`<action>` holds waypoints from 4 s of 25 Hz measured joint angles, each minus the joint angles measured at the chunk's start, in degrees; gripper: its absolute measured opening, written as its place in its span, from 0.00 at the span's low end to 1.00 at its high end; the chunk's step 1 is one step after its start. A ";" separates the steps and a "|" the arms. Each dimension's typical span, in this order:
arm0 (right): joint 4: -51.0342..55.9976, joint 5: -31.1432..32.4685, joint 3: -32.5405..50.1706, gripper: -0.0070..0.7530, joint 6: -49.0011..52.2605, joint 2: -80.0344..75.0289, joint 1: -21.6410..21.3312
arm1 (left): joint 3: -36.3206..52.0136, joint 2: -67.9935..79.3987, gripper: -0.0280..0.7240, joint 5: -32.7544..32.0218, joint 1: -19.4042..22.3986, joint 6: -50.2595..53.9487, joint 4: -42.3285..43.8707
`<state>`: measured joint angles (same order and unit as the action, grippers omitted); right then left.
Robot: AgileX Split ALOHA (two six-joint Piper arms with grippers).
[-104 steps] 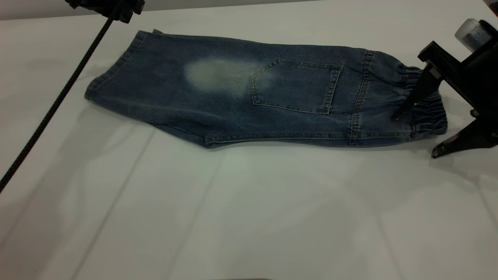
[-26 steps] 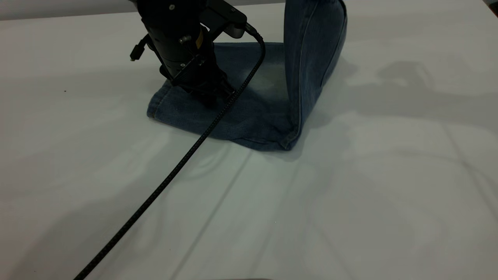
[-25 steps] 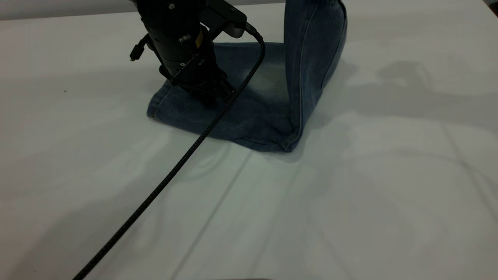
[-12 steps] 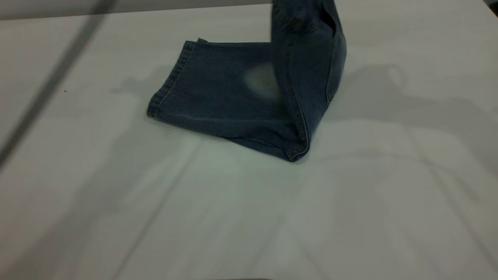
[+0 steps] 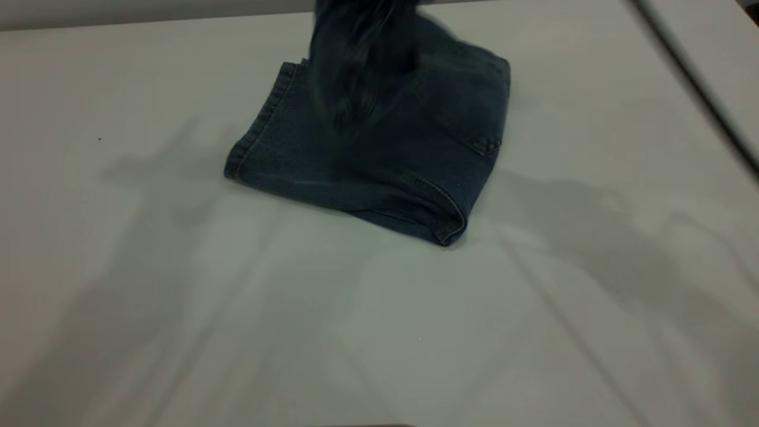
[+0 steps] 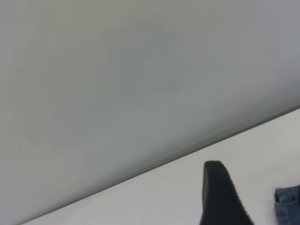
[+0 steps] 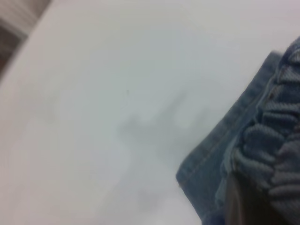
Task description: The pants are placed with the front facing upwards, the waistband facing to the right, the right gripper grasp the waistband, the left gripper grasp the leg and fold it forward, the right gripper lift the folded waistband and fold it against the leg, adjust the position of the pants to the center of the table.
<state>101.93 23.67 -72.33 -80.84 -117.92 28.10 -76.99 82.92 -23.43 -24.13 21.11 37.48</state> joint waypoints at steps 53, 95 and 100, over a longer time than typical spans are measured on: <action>-87.83 27.24 -54.33 0.63 148.67 -34.00 10.02 | 0.45 -0.95 0.41 -3.74 0.00 0.10 -7.80; -93.82 47.03 -55.42 0.59 91.16 -9.72 17.03 | 0.48 -17.58 0.41 -7.18 0.00 -1.42 -7.56; -93.26 48.02 -55.42 0.53 88.22 3.75 17.21 | 0.48 -25.44 0.41 -14.99 0.00 -2.64 -8.18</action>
<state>8.66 71.69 -127.75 7.37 -114.17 45.31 -76.51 57.48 -38.42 -24.13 18.46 29.30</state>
